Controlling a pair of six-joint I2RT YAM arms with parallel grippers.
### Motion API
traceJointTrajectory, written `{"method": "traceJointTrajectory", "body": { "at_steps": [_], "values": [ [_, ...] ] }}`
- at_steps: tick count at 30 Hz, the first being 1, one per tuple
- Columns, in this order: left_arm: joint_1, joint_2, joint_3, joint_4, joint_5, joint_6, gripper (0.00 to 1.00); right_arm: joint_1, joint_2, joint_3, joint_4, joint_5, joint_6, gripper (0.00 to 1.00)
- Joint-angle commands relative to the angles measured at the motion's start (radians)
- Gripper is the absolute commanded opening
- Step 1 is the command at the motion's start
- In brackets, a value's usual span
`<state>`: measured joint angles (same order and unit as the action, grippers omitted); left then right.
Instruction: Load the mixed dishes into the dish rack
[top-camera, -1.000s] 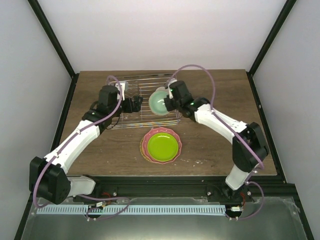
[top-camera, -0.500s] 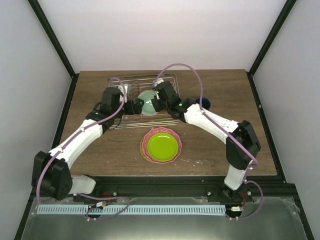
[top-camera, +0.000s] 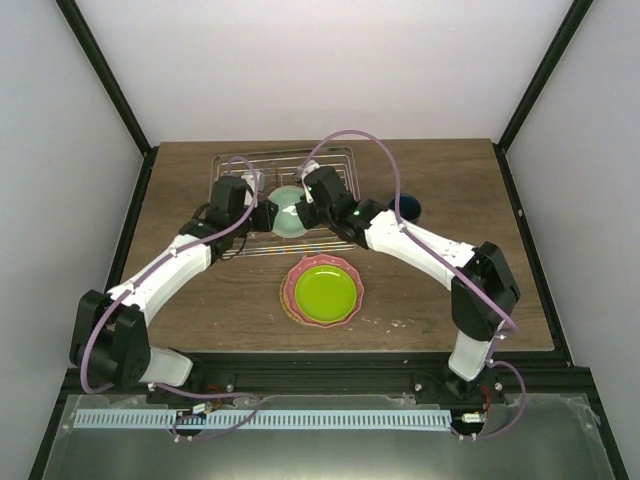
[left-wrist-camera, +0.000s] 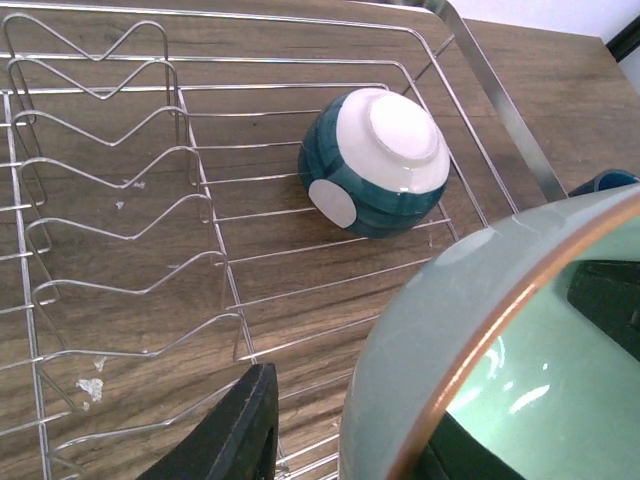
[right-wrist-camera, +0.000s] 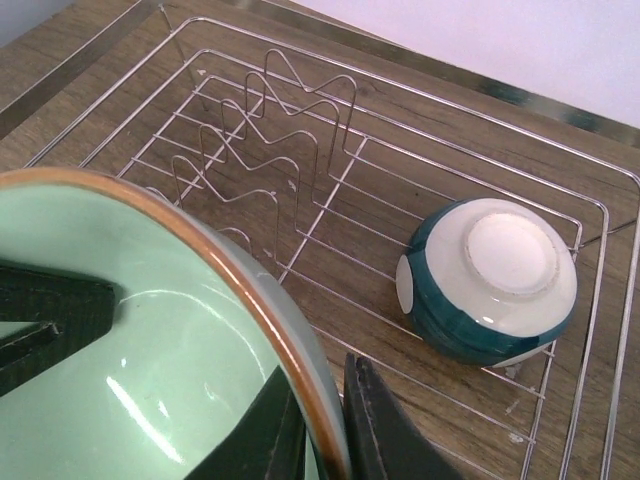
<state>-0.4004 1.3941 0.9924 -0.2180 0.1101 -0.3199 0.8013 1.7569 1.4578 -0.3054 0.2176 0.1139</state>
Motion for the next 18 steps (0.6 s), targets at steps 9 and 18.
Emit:
{"method": "traceJointTrajectory", "body": {
  "at_steps": [9, 18],
  "values": [
    [-0.005, -0.006, 0.004, -0.006, -0.058, -0.006, 0.0, 0.014, -0.02, 0.044, 0.027, -0.017, 0.031, 0.3],
    [-0.005, 0.006, 0.003, 0.003, -0.122, -0.01, 0.0, 0.076, -0.039, 0.063, -0.04, -0.033, 0.012, 0.58]
  ]
}}
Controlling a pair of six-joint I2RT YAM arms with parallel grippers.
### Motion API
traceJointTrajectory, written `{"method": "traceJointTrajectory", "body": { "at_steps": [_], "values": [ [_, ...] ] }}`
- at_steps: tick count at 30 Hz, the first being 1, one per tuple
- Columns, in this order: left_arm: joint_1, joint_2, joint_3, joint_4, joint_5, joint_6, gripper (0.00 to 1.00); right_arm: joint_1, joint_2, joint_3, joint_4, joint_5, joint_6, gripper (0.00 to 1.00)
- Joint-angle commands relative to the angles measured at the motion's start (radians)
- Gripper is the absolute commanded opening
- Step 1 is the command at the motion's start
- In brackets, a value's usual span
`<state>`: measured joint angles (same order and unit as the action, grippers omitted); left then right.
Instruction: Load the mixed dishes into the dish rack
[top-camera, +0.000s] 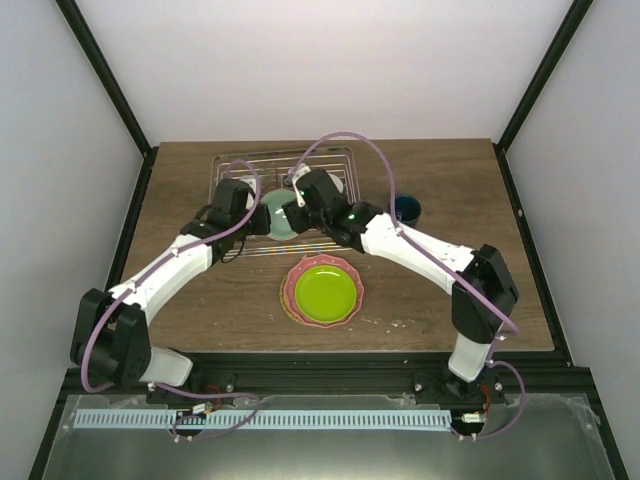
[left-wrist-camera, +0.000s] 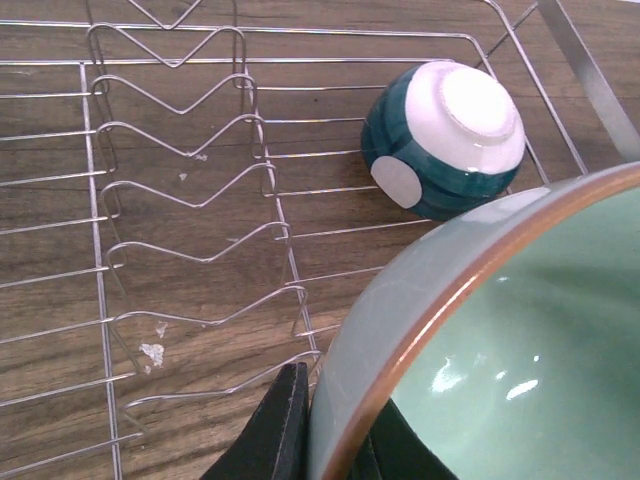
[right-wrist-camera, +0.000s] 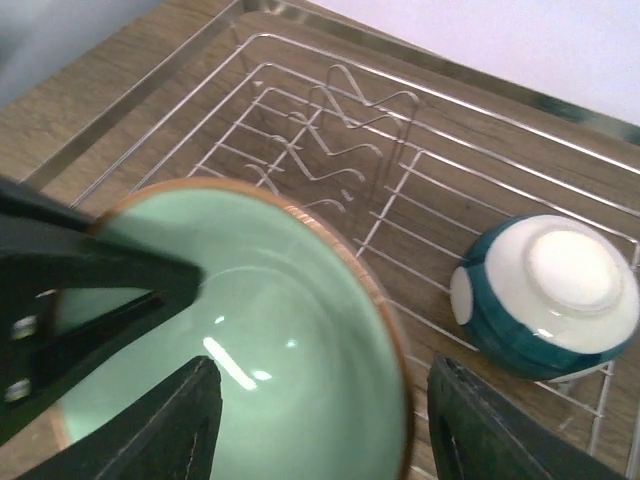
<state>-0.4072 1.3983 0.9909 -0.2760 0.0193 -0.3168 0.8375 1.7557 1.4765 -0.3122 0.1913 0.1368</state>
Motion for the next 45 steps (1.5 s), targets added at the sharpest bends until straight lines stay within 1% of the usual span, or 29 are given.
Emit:
{"method": "traceJointTrajectory", "body": {
  "at_steps": [1, 4, 6, 8, 10, 11, 13, 16, 18, 19, 21, 26, 30, 35, 39, 41, 45],
  "values": [
    [0.002, 0.004, 0.005, 0.06, -0.036, -0.012, 0.0, 0.041, -0.053, 0.032, -0.039, -0.014, -0.01, 0.6],
    [0.005, 0.007, 0.005, 0.056, -0.042, -0.008, 0.0, 0.041, -0.128, -0.036, -0.031, -0.019, -0.012, 0.65],
    [0.022, 0.004, -0.001, 0.06, -0.004, -0.011, 0.0, 0.041, -0.191, -0.095, -0.022, -0.014, -0.024, 0.68],
    [0.081, -0.003, -0.028, 0.092, 0.102, -0.031, 0.0, 0.039, -0.269, -0.158, -0.011, -0.001, -0.04, 0.71],
    [0.145, -0.021, -0.081, 0.191, 0.29, -0.078, 0.0, 0.03, -0.358, -0.229, 0.017, -0.016, -0.056, 0.77],
    [0.17, -0.028, -0.11, 0.243, 0.357, -0.115, 0.0, 0.015, -0.402, -0.267, 0.043, -0.055, -0.061, 0.81],
    [0.199, -0.038, -0.143, 0.304, 0.45, -0.15, 0.0, -0.037, -0.501, -0.367, 0.11, -0.182, -0.061, 0.86],
    [0.205, -0.057, -0.158, 0.368, 0.562, -0.176, 0.0, -0.169, -0.626, -0.491, 0.253, -0.465, -0.013, 0.92],
    [0.205, -0.081, -0.194, 0.465, 0.652, -0.223, 0.0, -0.265, -0.675, -0.561, 0.343, -0.665, 0.039, 0.93],
    [0.205, -0.093, -0.212, 0.525, 0.691, -0.255, 0.0, -0.303, -0.678, -0.585, 0.379, -0.749, 0.06, 0.93],
    [0.205, -0.114, -0.231, 0.602, 0.758, -0.305, 0.0, -0.341, -0.667, -0.614, 0.434, -0.854, 0.091, 0.93],
    [0.202, -0.195, -0.255, 0.685, 0.851, -0.377, 0.0, -0.362, -0.613, -0.671, 0.602, -1.039, 0.152, 0.93],
    [0.201, -0.269, -0.294, 0.728, 0.899, -0.425, 0.0, -0.385, -0.575, -0.741, 0.83, -1.168, 0.254, 0.93],
    [0.189, -0.339, -0.348, 0.793, 0.944, -0.478, 0.0, -0.39, -0.507, -0.784, 1.059, -1.269, 0.347, 0.93],
    [0.142, -0.375, -0.375, 0.806, 0.951, -0.481, 0.0, -0.39, -0.436, -0.794, 1.248, -1.329, 0.427, 0.93],
    [0.116, -0.376, -0.382, 0.815, 0.949, -0.484, 0.0, -0.39, -0.393, -0.796, 1.344, -1.352, 0.477, 0.94],
    [0.081, -0.357, -0.393, 0.882, 0.96, -0.527, 0.0, -0.39, -0.307, -0.799, 1.559, -1.396, 0.588, 0.94]
  ]
}}
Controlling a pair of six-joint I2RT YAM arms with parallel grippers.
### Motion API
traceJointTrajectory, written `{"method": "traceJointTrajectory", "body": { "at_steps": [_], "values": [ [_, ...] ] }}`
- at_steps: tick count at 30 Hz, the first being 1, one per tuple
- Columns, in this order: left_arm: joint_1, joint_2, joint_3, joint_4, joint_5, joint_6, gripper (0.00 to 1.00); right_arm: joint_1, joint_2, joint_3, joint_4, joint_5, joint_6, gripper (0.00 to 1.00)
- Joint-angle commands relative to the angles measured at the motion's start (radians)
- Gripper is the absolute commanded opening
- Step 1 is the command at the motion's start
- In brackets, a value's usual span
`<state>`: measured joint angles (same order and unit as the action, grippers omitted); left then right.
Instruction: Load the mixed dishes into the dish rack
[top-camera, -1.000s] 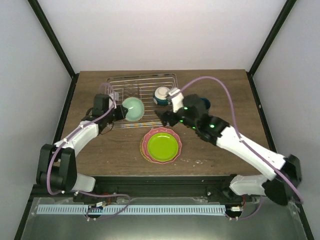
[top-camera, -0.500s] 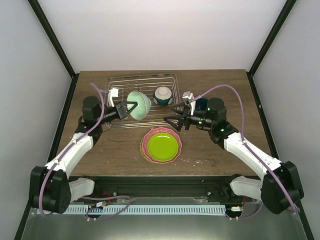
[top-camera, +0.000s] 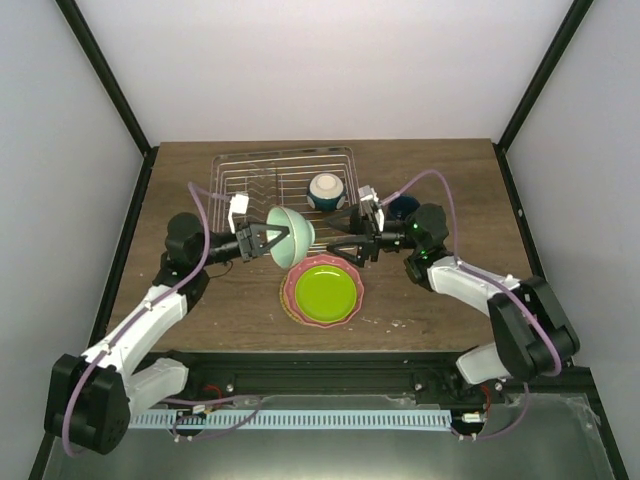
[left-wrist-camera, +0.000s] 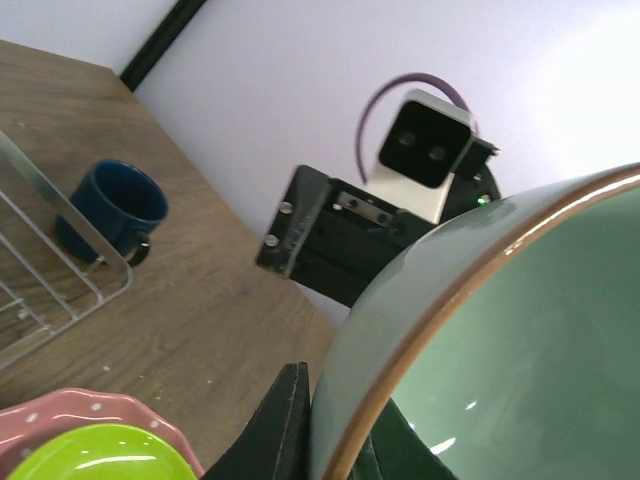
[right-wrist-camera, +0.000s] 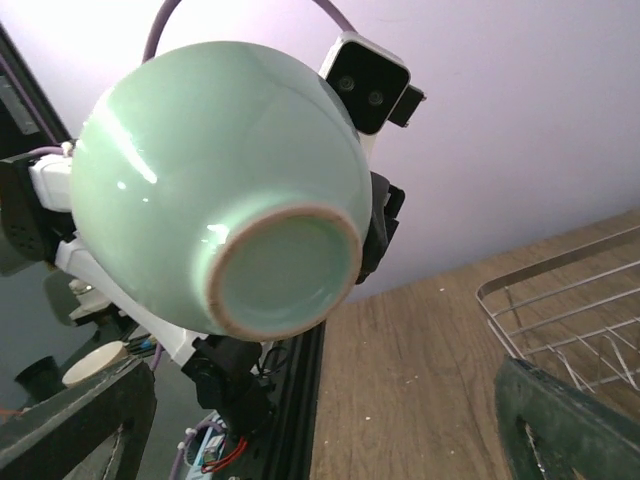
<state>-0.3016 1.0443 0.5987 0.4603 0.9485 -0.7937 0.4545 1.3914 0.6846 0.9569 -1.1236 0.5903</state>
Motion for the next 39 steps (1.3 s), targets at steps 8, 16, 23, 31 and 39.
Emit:
{"method": "traceJointTrajectory", "body": {
  "at_steps": [8, 16, 23, 31, 39],
  "values": [
    [-0.042, 0.029, -0.002, 0.199, 0.042, -0.079, 0.0, -0.007, 0.153, -0.003, 0.521, -0.111, 0.267, 0.9],
    [-0.048, 0.045, -0.011, 0.237, 0.051, -0.1, 0.0, -0.006, 0.319, 0.048, 0.897, -0.134, 0.539, 0.9],
    [-0.054, 0.053, -0.01, 0.22, 0.046, -0.084, 0.0, 0.01, 0.342, 0.089, 0.913, -0.123, 0.534, 0.9],
    [-0.058, 0.068, -0.02, 0.222, 0.051, -0.076, 0.0, 0.013, 0.337, 0.124, 0.914, -0.13, 0.55, 0.91],
    [-0.059, 0.088, -0.031, 0.253, 0.059, -0.089, 0.0, 0.018, 0.294, 0.122, 0.913, -0.141, 0.553, 0.91]
  ]
}}
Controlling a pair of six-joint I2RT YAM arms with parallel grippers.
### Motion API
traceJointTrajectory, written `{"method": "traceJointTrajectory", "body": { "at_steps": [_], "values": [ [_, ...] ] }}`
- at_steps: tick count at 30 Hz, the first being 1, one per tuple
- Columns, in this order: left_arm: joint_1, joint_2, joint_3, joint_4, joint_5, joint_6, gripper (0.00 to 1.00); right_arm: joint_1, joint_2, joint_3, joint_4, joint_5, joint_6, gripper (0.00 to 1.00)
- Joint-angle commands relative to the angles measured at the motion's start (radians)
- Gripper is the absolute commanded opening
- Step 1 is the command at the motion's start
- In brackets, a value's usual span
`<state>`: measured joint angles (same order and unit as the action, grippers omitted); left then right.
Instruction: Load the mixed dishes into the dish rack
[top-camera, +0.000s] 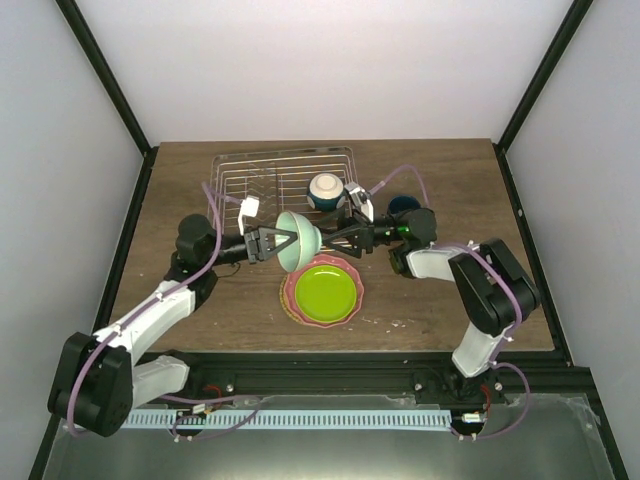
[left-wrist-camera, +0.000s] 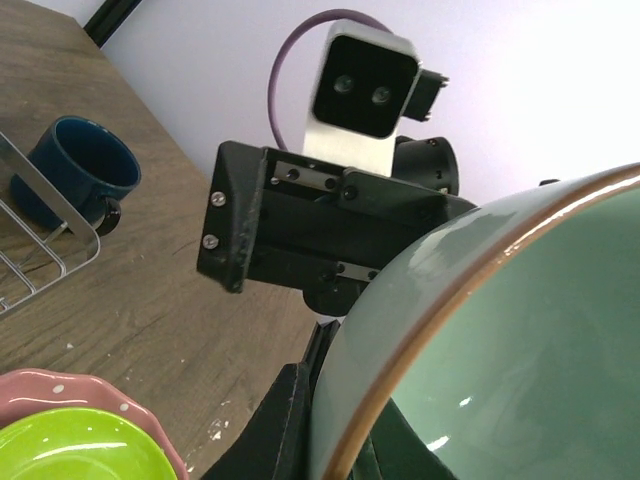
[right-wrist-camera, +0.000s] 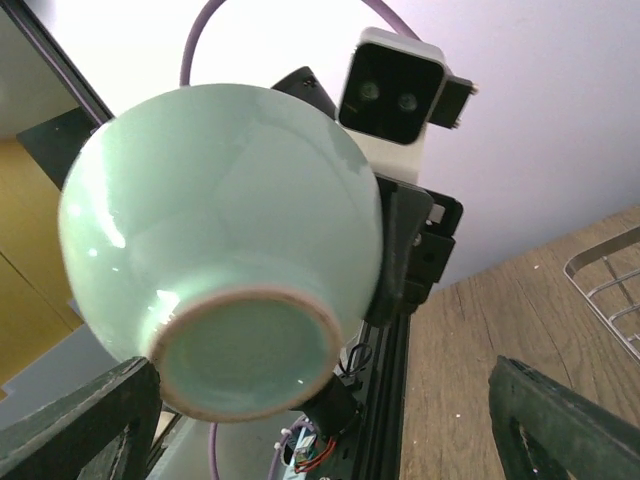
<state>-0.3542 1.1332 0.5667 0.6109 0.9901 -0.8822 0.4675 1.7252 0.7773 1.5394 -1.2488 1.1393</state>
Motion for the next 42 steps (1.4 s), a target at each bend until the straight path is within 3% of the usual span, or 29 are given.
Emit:
{"method": "traceJointTrajectory", "body": {
  "at_steps": [1, 21, 31, 42],
  "values": [
    [-0.006, 0.002, 0.0, 0.103, 0.018, -0.001, 0.0, 0.007, -0.044, 0.029, 0.33, -0.017, 0.006, 0.91],
    [-0.006, 0.05, -0.001, 0.161, 0.015, -0.025, 0.0, 0.082, -0.022, 0.093, 0.331, -0.034, 0.027, 0.9],
    [-0.006, 0.051, 0.004, 0.17, 0.018, -0.032, 0.0, 0.1, 0.0, 0.11, 0.331, -0.053, 0.034, 0.77],
    [-0.006, 0.06, 0.025, 0.179, 0.016, -0.043, 0.0, 0.102, 0.007, 0.096, 0.331, -0.059, 0.033, 0.77]
  ]
}}
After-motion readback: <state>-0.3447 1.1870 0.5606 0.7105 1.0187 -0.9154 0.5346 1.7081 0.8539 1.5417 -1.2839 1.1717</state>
